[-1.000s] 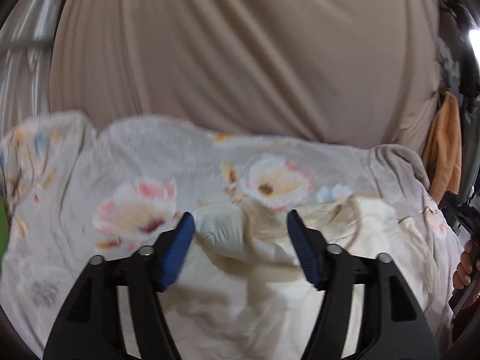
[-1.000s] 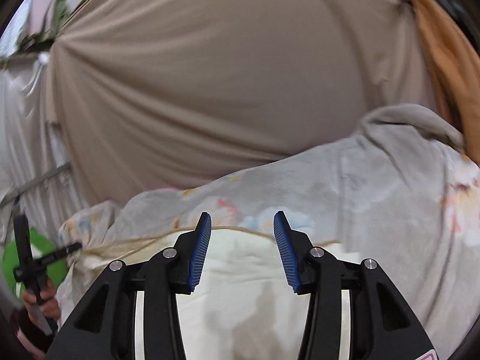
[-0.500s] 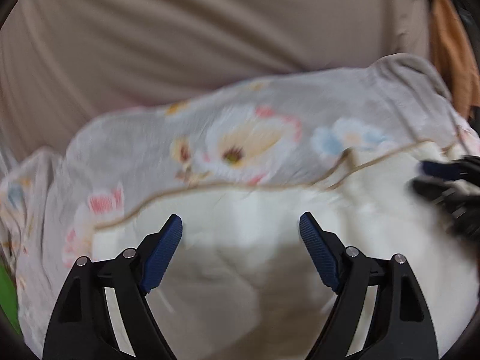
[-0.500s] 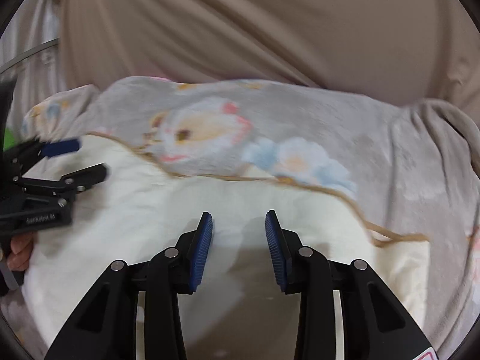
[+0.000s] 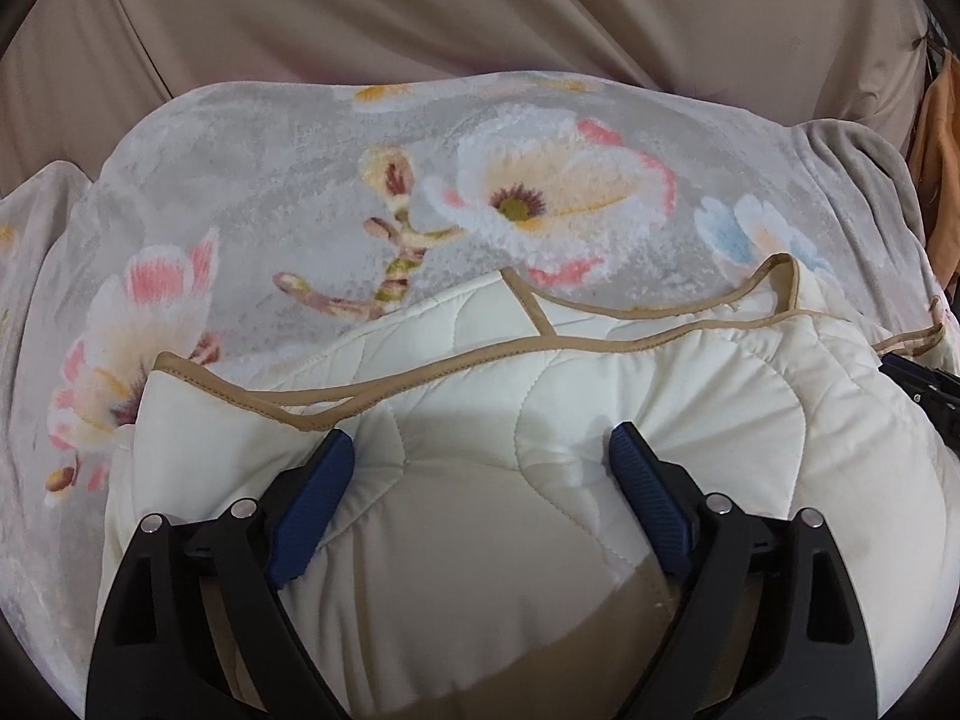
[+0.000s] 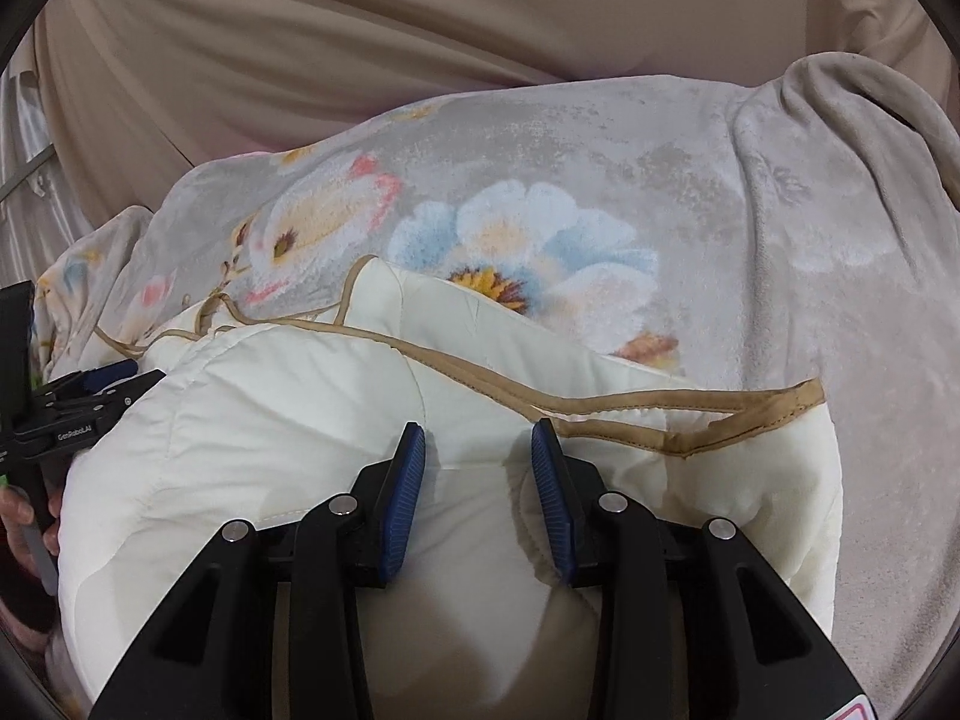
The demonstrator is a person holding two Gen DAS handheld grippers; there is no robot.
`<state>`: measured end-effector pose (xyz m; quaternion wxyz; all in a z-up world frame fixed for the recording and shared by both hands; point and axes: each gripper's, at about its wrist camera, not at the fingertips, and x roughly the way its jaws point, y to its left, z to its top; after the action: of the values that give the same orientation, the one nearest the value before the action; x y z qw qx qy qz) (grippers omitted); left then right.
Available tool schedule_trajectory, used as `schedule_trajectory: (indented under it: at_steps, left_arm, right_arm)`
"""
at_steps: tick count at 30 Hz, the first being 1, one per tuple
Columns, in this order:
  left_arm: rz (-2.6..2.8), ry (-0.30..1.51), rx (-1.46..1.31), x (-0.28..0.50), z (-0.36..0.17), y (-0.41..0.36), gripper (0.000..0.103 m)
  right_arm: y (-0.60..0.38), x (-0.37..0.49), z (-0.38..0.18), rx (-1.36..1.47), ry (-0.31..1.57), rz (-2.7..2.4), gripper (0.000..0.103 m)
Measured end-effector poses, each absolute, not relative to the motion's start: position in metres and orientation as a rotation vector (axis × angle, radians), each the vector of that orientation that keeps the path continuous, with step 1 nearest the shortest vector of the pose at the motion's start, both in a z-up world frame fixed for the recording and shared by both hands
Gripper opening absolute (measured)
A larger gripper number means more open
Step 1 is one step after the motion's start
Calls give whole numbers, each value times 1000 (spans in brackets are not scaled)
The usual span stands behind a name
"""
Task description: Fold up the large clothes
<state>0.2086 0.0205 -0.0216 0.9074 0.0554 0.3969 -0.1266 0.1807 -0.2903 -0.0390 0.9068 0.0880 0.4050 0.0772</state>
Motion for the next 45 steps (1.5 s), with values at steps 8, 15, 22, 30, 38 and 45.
schedule_trajectory:
  at_steps: [8, 15, 22, 30, 38, 45]
  left_arm:
    - [-255, 854, 128, 214, -19, 19, 86]
    - [-190, 791, 41, 151, 31, 82, 90]
    - [-90, 826, 30, 127, 29, 122, 91]
    - [-86, 902, -44, 133, -14, 148, 98]
    - [-77, 901, -59, 139, -25, 145, 98]
    - [-52, 892, -49, 135, -25, 143, 98]
  right_arm:
    - [-286, 186, -36, 162, 868, 140, 35]
    - [-244, 132, 31, 135, 732, 204, 33]
    - [-151, 163, 37, 24, 794, 317, 16]
    - [-97, 216, -33, 34, 929, 335, 12]
    - [-104, 222, -34, 70, 938, 332, 13]
    - [-75, 217, -2, 140, 907, 435, 20]
